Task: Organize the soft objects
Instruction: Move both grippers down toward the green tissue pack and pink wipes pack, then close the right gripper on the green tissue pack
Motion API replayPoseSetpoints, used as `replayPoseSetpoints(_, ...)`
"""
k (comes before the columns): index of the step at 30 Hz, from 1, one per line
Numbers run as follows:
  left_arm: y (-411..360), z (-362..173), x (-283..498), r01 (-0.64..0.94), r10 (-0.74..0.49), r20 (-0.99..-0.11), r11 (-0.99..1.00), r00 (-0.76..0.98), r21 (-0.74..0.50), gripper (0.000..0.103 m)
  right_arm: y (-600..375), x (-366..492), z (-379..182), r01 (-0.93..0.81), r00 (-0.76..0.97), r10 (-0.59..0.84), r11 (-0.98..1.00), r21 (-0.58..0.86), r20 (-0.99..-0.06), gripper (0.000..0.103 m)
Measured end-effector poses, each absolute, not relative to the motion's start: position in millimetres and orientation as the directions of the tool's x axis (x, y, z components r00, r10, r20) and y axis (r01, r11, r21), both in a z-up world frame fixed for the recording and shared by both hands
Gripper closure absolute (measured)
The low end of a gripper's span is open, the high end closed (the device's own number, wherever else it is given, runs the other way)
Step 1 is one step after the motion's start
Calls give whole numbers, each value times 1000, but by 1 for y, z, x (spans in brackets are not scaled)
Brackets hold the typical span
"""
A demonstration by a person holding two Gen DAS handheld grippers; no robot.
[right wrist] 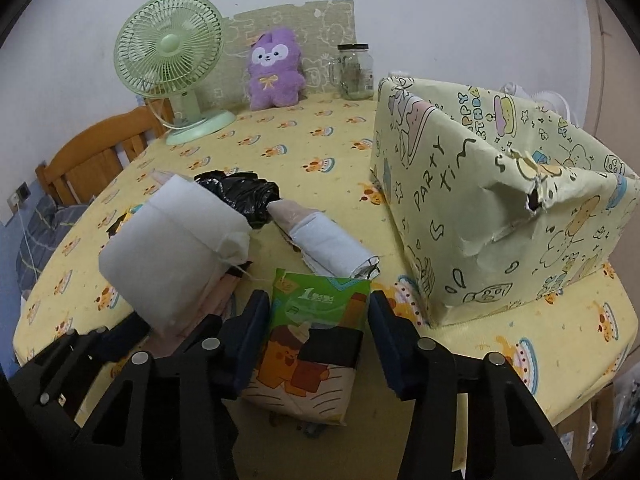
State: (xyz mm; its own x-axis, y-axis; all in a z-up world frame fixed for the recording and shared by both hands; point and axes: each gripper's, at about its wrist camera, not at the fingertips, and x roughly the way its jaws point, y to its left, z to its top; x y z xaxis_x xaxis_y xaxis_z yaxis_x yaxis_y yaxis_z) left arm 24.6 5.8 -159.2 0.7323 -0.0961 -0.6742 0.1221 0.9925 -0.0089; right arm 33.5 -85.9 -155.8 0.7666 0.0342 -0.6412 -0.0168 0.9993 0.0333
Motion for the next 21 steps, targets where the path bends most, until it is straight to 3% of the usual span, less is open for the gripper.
replayPoseSetpoints(21, 8, -109, 25, 115, -103, -615, 993, 781, -20, 65, -82, 31, -104, -47, 810, 71, 997, 57, -582, 55)
